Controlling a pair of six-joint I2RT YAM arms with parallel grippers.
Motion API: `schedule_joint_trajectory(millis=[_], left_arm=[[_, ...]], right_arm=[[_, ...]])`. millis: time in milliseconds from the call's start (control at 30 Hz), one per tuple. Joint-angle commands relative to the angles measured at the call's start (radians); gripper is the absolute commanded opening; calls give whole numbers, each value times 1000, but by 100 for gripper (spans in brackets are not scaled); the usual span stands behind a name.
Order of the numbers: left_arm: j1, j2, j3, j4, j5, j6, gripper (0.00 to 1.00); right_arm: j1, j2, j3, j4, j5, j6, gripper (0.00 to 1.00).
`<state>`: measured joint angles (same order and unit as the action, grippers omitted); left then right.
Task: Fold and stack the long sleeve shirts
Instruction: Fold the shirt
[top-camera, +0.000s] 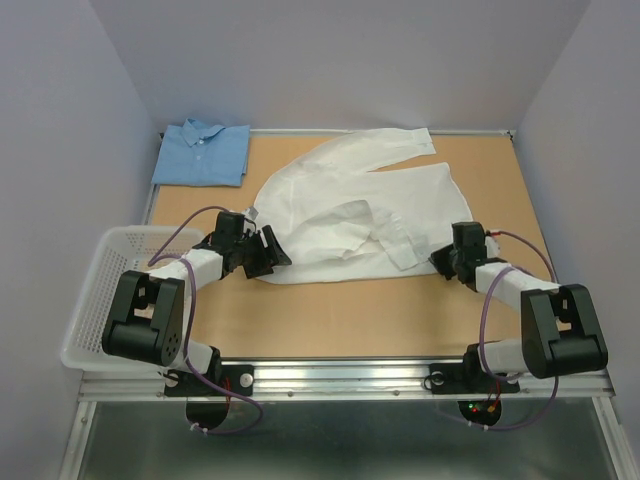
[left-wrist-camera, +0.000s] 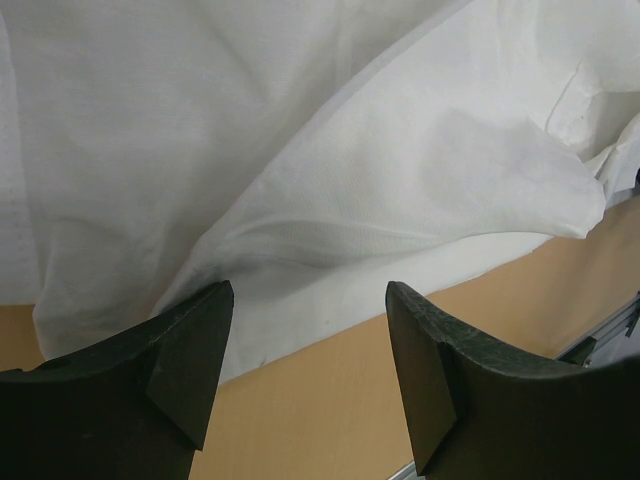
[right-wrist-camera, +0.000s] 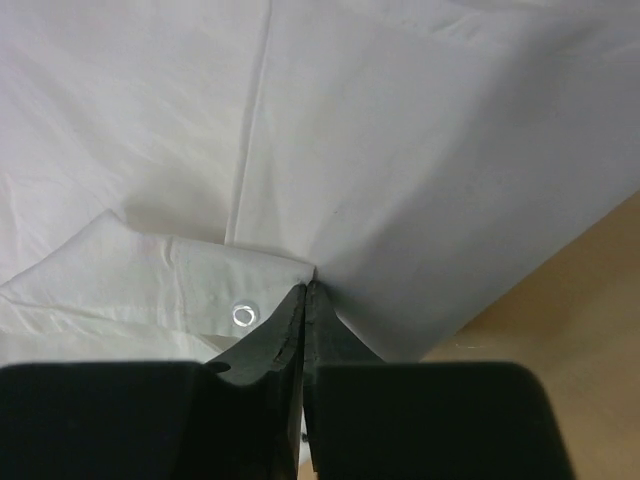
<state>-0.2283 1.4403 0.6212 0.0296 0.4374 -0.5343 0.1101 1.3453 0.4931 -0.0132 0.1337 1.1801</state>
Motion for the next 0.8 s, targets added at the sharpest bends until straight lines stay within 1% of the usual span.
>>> schedule_joint_trajectory(millis=[0,233,300,567,600,667,700,767], left_arm=[[-3,22,-20,-50,-31,28,75],[-2,17,-23,-50,-34,28,75],[-2,14,-23,-50,-32,27,75],[-2,12,-23,-46,-31,28,75],[-2,11,-24,-46,-29,27,75],[-2,9,-25,-46,-31,28,75],[-2,9,-26,-46,-31,28,74],[-2,8,-26,-46,-29,30,74]], right_arm=[[-27,-12,73,-1,44,-83,1],[-62,-66,171,-77,66,-223,1],[-66,-69,179,-82,49,-231,1],[-67,21,168,-82,-5,-229,2],[-67,29,160,-80,-6,-232,8],[-67,44,151,-80,-6,-237,11],[-69,49,147,-79,-2,-238,17],[-70,60,140,-80,6,-249,24]])
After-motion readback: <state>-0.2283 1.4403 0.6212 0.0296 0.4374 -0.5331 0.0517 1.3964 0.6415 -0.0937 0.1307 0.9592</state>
